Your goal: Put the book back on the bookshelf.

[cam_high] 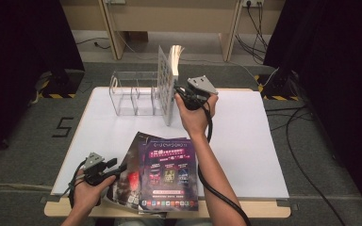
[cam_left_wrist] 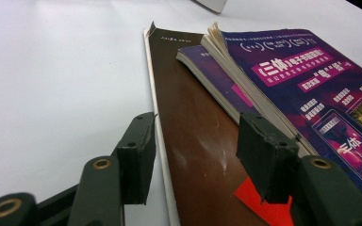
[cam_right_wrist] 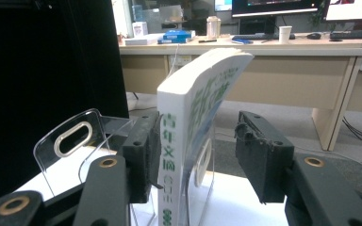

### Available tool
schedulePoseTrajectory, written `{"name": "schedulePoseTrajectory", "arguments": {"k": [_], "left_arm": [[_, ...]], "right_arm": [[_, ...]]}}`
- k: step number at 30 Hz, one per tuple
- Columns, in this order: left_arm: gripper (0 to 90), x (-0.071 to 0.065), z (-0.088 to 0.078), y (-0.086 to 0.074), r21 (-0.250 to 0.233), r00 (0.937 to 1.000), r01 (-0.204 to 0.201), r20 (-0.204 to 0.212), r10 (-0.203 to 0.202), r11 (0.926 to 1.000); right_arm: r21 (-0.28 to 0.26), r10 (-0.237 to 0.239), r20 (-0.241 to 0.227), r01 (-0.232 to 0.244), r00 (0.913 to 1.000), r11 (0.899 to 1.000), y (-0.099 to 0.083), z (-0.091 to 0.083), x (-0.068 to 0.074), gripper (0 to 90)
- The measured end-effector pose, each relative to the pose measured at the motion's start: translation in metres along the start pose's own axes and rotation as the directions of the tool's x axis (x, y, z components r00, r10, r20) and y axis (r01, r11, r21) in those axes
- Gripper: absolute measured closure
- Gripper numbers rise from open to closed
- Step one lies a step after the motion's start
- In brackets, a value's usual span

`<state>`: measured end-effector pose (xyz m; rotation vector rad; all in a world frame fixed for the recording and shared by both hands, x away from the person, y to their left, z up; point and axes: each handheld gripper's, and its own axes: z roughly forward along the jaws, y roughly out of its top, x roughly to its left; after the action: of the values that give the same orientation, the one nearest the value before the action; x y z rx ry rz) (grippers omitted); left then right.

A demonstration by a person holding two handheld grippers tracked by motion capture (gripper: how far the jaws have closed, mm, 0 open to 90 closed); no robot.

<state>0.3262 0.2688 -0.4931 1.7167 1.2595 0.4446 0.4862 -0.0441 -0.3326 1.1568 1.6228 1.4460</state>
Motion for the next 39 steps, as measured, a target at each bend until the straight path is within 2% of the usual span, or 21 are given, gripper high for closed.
{"name": "schedulePoseTrajectory", "arguments": {"k": [9,10,21,39], "left_arm": [[46.5,-0.001,0.000,0.001,-0.003,1.0000,0.000,0.005,0.000,1.0000],[46.5,-0.001,0.000,0.000,-0.003,1.0000,0.000,0.006,0.000,1.0000],[46.4,-0.002,0.000,0.001,-0.011,1.0000,-0.002,0.009,0.002,0.9999],[46.0,-0.007,0.001,0.003,-0.016,0.9997,-0.010,0.022,0.010,0.9998]], "right_arm": [[0.033,0.005,0.002,-0.005,1.0000,0.999,-0.010,-0.009,-0.006,51.1],[0.034,-0.008,0.001,0.007,1.0000,0.999,-0.011,-0.010,-0.007,51.1],[0.068,-0.010,-0.012,0.010,0.9999,0.998,-0.024,-0.022,-0.012,51.0],[0.148,-0.005,-0.031,0.009,0.9995,0.989,-0.052,-0.043,-0.021,51.0]]}}
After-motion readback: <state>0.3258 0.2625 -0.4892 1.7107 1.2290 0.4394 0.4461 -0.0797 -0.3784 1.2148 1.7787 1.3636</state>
